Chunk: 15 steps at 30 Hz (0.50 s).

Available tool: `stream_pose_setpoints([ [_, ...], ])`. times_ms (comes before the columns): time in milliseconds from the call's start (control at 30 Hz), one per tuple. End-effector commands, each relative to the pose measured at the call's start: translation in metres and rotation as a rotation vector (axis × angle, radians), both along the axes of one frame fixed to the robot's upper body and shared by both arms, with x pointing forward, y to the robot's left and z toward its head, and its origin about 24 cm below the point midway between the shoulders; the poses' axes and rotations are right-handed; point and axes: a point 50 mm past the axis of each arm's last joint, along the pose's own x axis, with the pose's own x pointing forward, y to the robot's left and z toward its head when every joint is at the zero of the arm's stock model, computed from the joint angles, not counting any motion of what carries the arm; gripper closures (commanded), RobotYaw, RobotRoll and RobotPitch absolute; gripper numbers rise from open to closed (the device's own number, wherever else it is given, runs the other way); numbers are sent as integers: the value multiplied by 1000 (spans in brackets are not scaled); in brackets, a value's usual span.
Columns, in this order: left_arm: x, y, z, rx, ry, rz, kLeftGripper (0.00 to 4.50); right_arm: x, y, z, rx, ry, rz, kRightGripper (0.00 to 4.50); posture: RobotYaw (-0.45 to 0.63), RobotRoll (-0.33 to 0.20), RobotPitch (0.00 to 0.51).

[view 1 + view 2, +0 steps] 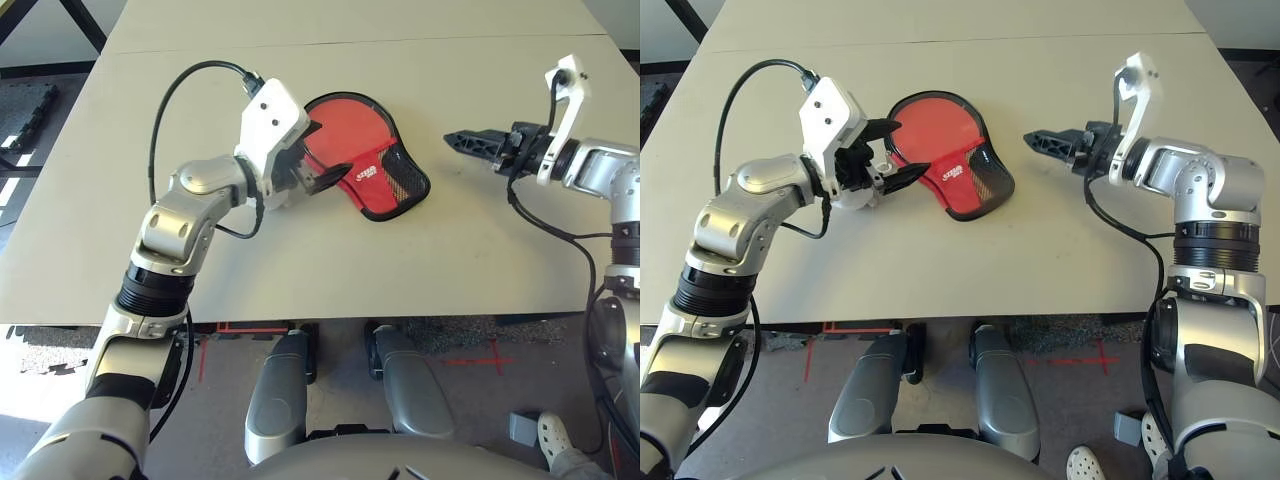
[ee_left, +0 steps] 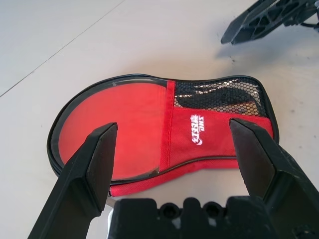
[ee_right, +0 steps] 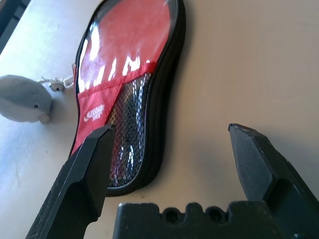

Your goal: Store the ping-pong paddle in its case and zip it.

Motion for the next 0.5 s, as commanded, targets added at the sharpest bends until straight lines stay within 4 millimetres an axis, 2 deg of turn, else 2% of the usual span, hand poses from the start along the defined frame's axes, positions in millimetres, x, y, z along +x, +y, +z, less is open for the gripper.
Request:
stream_pose_setpoints([
  [33,-8,6,0,11,20,-15,0,-1,7,-16,8,84,28,26,178,0,262],
  [500,-20,14,4,61,56,-31,0,12,52,-36,41,173,99,26,210,0,270],
])
